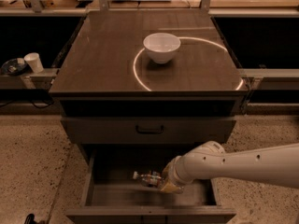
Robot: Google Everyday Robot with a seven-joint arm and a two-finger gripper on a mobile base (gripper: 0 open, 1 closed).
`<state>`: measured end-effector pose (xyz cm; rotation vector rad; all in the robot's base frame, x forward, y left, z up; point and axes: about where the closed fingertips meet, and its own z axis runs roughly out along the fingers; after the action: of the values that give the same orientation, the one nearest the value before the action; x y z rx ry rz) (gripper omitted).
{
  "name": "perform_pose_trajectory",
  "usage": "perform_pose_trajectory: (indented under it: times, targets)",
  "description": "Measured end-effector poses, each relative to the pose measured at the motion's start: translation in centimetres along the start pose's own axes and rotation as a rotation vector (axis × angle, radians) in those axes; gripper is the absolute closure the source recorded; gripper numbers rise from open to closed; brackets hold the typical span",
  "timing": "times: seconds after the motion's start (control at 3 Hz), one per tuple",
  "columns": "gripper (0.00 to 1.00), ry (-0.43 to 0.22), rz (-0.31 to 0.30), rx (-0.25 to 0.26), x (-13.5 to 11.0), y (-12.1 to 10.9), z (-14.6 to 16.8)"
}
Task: Place water bottle into middle drawer
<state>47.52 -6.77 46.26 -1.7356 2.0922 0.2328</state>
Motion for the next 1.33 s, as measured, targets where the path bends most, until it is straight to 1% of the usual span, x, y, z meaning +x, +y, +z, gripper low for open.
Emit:
perform_pose_trajectory:
  times: [0.33,0.67,1.0,1.33]
  targets:
    - [1.0,0.008,0.023,-0.026,1.7,0.4,2.1]
    - [0.81,-0.02,0.01,-0.051,1.5,0.4,3.7]
    - [0.51,-0.024,-0.001,-0.054,1.4,0.3,3.9]
    - [0.26,-0.024,-0.001,-0.054,1.4,0.3,3.9]
